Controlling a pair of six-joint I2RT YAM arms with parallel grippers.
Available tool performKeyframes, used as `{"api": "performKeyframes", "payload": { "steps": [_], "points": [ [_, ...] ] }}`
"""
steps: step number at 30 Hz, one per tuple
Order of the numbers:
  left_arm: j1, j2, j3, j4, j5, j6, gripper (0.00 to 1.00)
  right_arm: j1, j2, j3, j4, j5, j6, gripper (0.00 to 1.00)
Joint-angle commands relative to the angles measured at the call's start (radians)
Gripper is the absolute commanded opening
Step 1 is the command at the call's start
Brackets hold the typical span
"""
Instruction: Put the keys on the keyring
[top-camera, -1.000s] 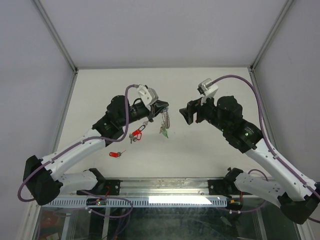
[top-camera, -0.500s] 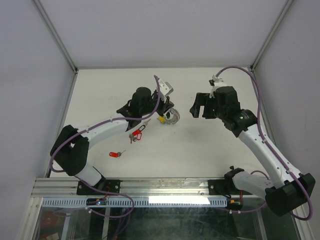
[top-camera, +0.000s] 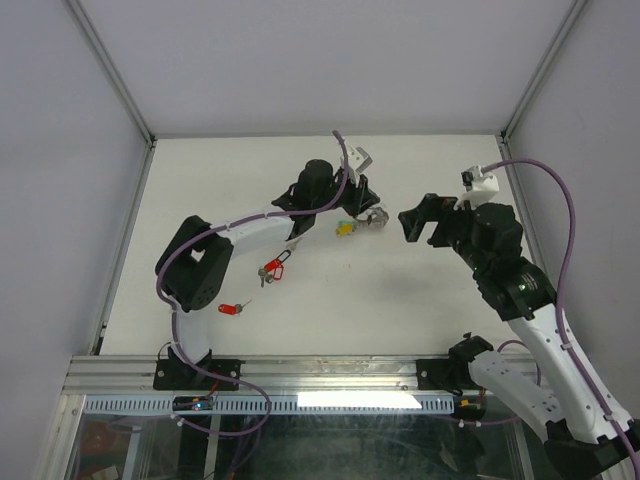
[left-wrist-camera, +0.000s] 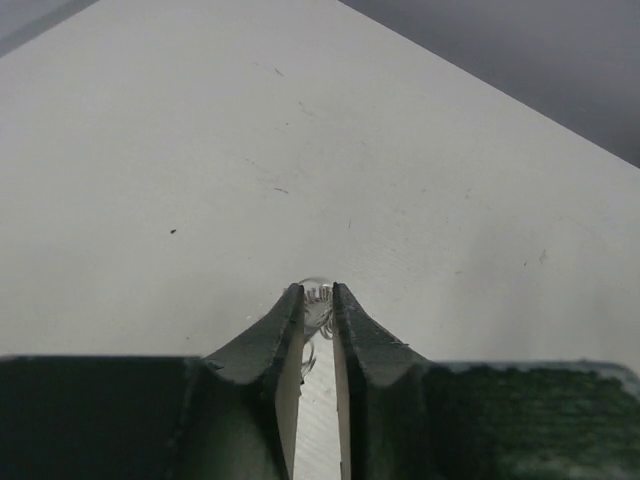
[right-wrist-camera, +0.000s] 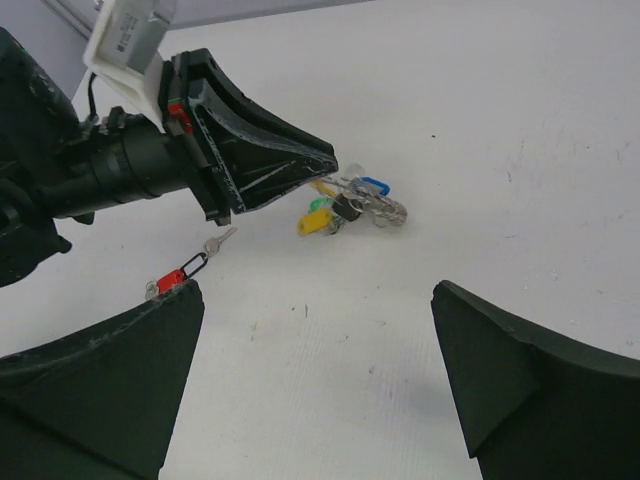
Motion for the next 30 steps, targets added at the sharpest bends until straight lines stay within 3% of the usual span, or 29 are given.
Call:
{"api": "performKeyframes", "payload": {
  "steps": [1,8,14,18,21,30],
  "points": [
    [-0.008,0.036,0.052,0.064,0.023,-0.065,0.22,-0.003,0.000,-0.016,0.060,0.047,-0.008,1.00],
    [0.010,-0.049,-0.004,0.012,-0.054,-0.088,0.42,-0.004,0.086,0.028,0.033,0.108,0.029,1.00],
    [0.138,-0.175,-0.006,-0.238,-0.124,-0.207,0.61,-0.004,0.075,0.024,0.083,0.072,-0.055,1.00],
    [0.269,-0.286,-0.069,-0.346,-0.110,-0.267,0.79,-0.003,0.035,0.006,0.125,0.076,-0.100,1.00],
    [0.341,-0.407,-0.168,-0.366,-0.159,-0.271,0.99,-0.004,0.006,-0.008,0.149,0.077,-0.112,1.00],
    [0.388,-0.781,-0.332,-0.533,-0.487,-0.251,0.99,-0.003,-0.108,-0.098,0.229,0.138,-0.086,1.00]
  ]
}}
